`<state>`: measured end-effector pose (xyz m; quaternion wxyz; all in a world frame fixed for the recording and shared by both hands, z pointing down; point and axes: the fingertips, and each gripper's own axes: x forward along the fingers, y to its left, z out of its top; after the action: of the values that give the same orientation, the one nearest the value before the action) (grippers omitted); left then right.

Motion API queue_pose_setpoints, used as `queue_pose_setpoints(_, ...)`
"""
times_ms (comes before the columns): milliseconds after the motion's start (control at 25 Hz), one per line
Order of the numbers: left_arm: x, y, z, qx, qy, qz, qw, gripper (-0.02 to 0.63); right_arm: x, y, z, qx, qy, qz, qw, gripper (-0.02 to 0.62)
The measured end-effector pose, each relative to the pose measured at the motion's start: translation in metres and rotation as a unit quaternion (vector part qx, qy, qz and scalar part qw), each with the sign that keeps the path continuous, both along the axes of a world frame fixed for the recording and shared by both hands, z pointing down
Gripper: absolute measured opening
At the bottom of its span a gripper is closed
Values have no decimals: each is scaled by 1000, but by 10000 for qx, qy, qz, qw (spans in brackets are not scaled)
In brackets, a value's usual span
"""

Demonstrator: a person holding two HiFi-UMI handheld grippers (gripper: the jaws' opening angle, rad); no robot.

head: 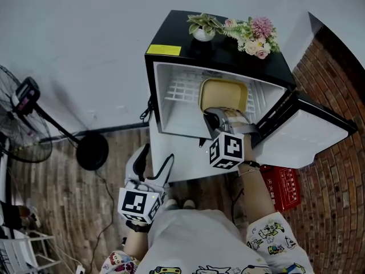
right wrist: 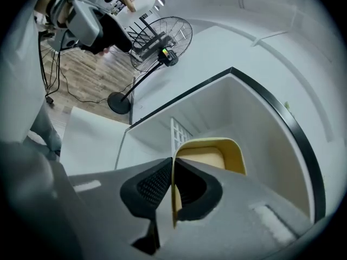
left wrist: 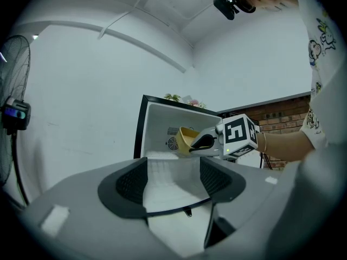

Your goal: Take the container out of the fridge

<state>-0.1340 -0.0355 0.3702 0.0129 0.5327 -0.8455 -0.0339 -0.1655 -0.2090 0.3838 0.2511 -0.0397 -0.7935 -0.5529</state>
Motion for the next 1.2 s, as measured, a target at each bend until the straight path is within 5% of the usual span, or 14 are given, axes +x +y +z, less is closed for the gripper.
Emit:
queue_pose_setpoints(640, 10, -23, 0, -131, 51, 312, 9994, 212, 54, 13, 11, -968, -211, 344, 9945, 14)
queue_pose_setpoints(1200, 20, -47, 26, -348, 234, 583, 9974, 176, 94, 18, 43, -2455, -251, 852, 9653, 14)
